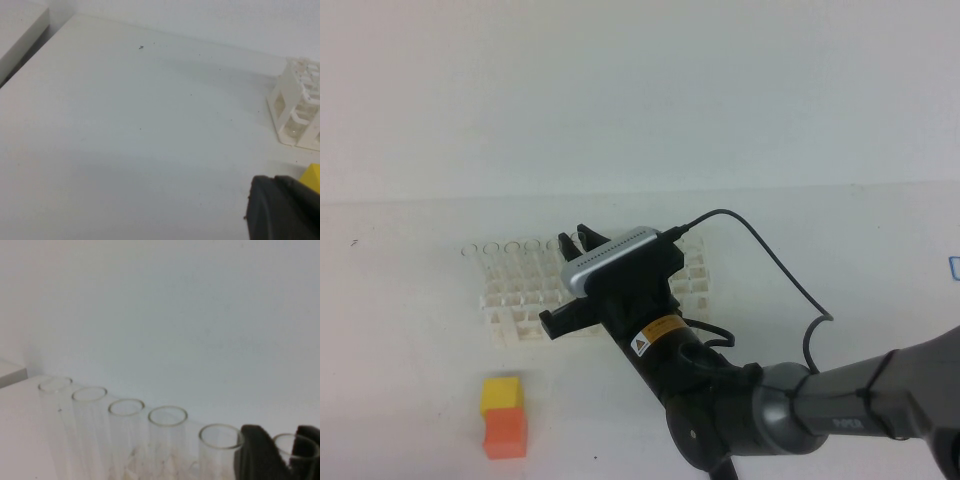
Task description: Place the test tubes
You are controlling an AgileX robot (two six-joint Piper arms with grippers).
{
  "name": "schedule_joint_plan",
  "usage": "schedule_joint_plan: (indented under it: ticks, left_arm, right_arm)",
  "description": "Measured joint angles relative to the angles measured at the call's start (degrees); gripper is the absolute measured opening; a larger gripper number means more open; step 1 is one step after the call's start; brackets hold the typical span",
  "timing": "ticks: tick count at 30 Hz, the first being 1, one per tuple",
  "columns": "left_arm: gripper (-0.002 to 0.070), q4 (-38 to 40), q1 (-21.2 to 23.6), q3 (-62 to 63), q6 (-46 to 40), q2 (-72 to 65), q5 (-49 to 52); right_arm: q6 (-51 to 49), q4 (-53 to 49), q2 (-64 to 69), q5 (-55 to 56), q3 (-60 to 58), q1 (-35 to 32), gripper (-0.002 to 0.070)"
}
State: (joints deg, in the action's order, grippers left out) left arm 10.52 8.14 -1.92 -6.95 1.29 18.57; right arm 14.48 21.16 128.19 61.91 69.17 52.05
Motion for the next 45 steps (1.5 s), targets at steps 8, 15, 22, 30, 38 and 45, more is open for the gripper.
schedule_joint_plan:
  ticks: [8,15,22,30,38,45]
  left_arm:
    - [-0.0001,0.0,0.0,0.0,0.0,0.0,0.0]
    - [-0.0001,0.0,0.0,0.0,0.0,0.0,0.0]
    - [-0.0001,0.0,0.0,0.0,0.0,0.0,0.0]
    - [-0.0001,0.0,0.0,0.0,0.0,0.0,0.0]
    - [-0.0001,0.0,0.0,0.0,0.0,0.0,0.0]
    - [-0.0001,0.0,0.0,0.0,0.0,0.0,0.0]
  right_arm:
    - [0.7,1.8,0.2,-2.9,-0.1,0.0,0.0233]
    - [1.3,2.4,-2.2,-3.7,-0.1,0.0,0.0288]
    - [3.8,2.5,-8.1,-5.6,-0.1,0.0,0.0292]
    - [10.7,-0.8,-20.2,-9.3,-0.8,0.0,0.0151]
    - [18.8,-15.9,-39.2,-24.1,-0.9,0.0,0.0007]
    - [19.4,-23.3,-50.0,-43.2,-0.9,-0.8,0.0001]
